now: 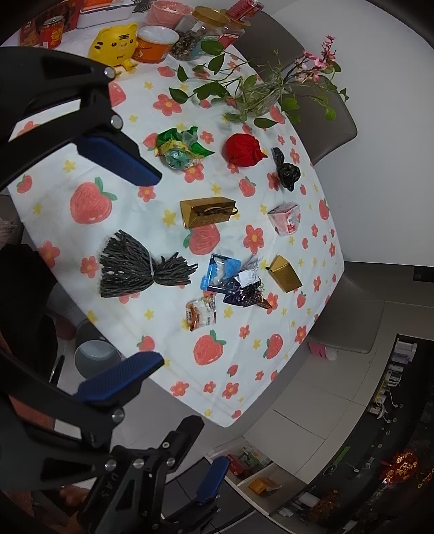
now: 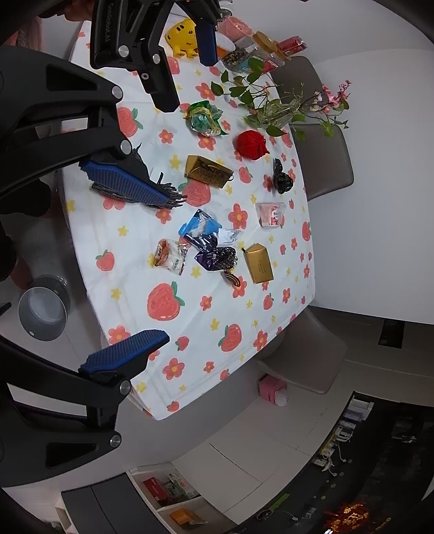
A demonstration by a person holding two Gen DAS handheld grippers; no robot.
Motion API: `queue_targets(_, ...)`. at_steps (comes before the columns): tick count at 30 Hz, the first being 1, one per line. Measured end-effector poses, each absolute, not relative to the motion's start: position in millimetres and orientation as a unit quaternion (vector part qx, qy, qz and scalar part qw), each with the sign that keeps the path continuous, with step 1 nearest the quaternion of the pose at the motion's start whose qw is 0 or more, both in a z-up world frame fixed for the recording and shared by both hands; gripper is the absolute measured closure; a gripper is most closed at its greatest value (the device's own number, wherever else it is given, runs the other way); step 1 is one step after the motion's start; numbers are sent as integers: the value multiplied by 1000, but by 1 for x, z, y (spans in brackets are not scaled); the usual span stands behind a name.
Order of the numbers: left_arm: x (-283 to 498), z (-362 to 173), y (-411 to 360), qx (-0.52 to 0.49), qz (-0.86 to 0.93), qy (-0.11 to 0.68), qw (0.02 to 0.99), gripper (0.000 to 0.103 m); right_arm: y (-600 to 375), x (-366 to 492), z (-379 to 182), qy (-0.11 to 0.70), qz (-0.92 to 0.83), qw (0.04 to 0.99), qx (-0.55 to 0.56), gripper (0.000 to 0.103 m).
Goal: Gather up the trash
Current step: 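Grasp the black tasseled bundle with the left gripper while the right grasps the clear snack bag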
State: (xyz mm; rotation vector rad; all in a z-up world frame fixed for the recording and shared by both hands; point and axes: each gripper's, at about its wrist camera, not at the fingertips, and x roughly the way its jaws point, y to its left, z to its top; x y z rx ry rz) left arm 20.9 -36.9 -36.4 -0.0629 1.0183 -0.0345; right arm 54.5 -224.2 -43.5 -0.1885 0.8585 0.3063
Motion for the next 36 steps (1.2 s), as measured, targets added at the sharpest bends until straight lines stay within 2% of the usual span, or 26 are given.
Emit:
queue_targets(22, 78, -203, -49, -30, 32, 545, 837, 4, -198, 156, -202, 457, 210, 857, -113, 28)
queue_targets(30, 88, -240, -44, -28, 35, 549, 835, 7, -182, 183, -247, 478, 203, 848, -110, 28)
queue_targets(31, 89, -244, -44, -31, 31, 550, 834, 9, -180, 185, -251, 480, 201, 847, -110, 29)
queue_targets(32, 89, -246, -44, -32, 27, 552, 833, 23, -179, 186, -255, 484, 200, 844, -113, 33)
queue_targets(33, 90, -249, -44, -37, 20, 556, 830, 33, -177, 187, -260, 490, 202, 840, -115, 43)
queue_targets(34, 91, -252, -44, -47, 11, 562, 826, 38, -176, 188, -264, 497, 204, 836, -114, 52)
queue_targets(36, 90, -253, -43, -60, 6, 557, 829, 44, -174, 187, -266, 495, 202, 837, -118, 54)
